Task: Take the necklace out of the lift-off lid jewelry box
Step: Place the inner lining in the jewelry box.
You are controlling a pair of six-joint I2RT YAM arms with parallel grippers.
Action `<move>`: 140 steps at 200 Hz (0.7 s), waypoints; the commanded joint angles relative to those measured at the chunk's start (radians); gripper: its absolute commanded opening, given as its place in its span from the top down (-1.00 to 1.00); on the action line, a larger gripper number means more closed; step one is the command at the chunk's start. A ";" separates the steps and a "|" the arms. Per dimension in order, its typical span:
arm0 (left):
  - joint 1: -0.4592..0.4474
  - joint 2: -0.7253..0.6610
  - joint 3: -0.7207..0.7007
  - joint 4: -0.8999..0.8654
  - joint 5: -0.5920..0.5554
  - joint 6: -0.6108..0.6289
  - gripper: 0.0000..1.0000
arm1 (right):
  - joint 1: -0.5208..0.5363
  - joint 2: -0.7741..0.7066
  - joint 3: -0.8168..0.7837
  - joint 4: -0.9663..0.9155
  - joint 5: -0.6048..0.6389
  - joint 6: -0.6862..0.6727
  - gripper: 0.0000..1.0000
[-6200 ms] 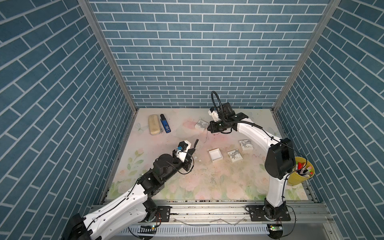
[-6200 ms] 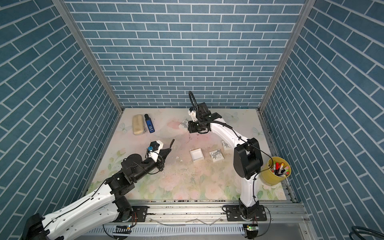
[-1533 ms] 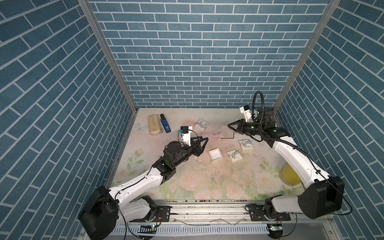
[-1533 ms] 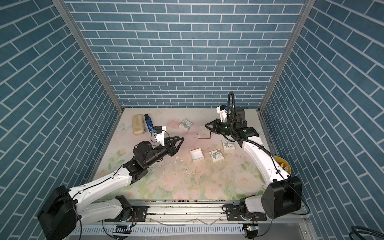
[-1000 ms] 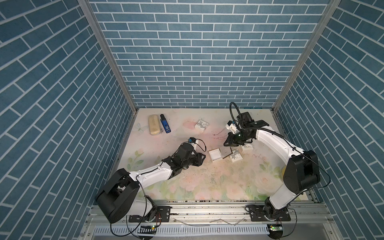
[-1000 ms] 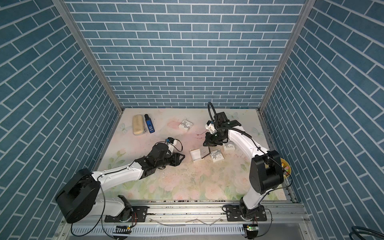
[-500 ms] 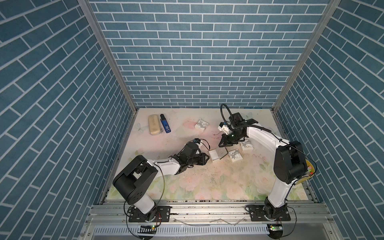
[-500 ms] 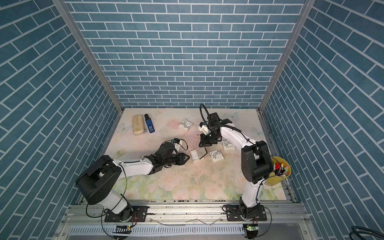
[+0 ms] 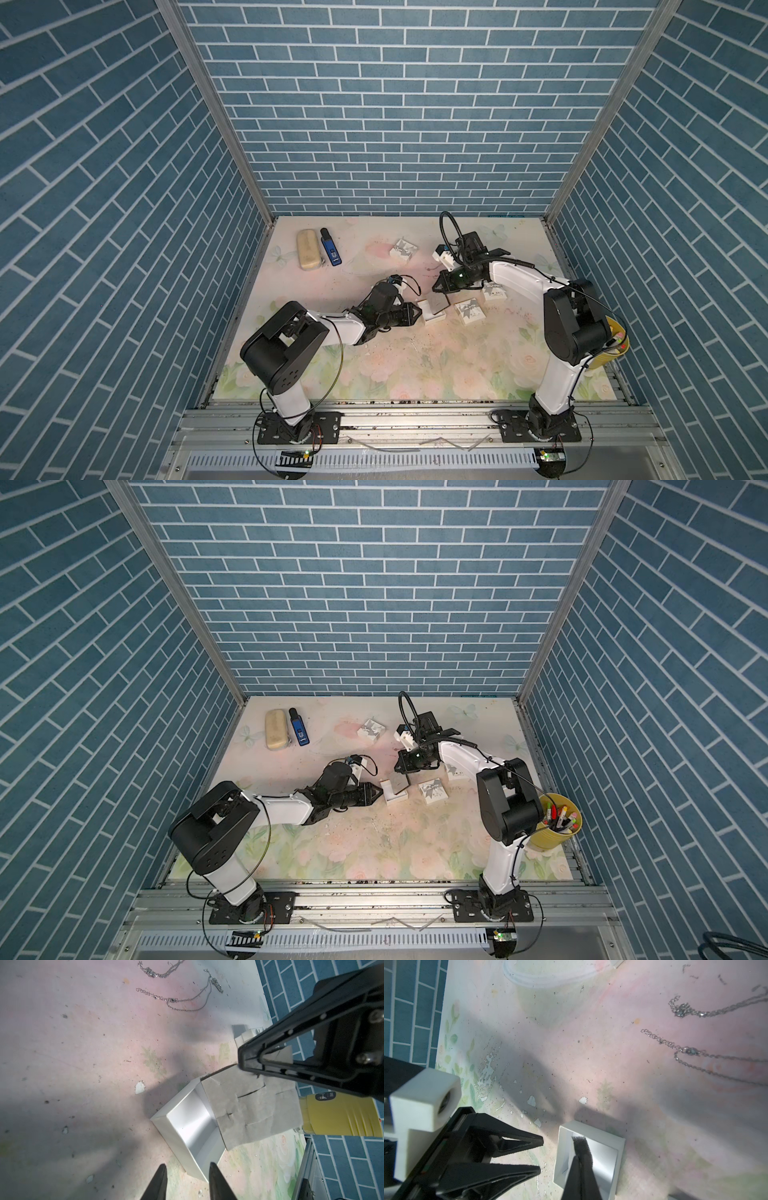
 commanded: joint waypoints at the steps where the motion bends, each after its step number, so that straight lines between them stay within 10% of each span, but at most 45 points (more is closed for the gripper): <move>1: 0.009 0.029 0.018 0.042 0.023 -0.010 0.37 | 0.015 0.028 -0.007 0.052 -0.012 0.002 1.00; 140: 0.031 0.068 0.026 0.033 0.028 0.001 0.49 | 0.030 0.050 -0.047 0.029 -0.012 0.007 1.00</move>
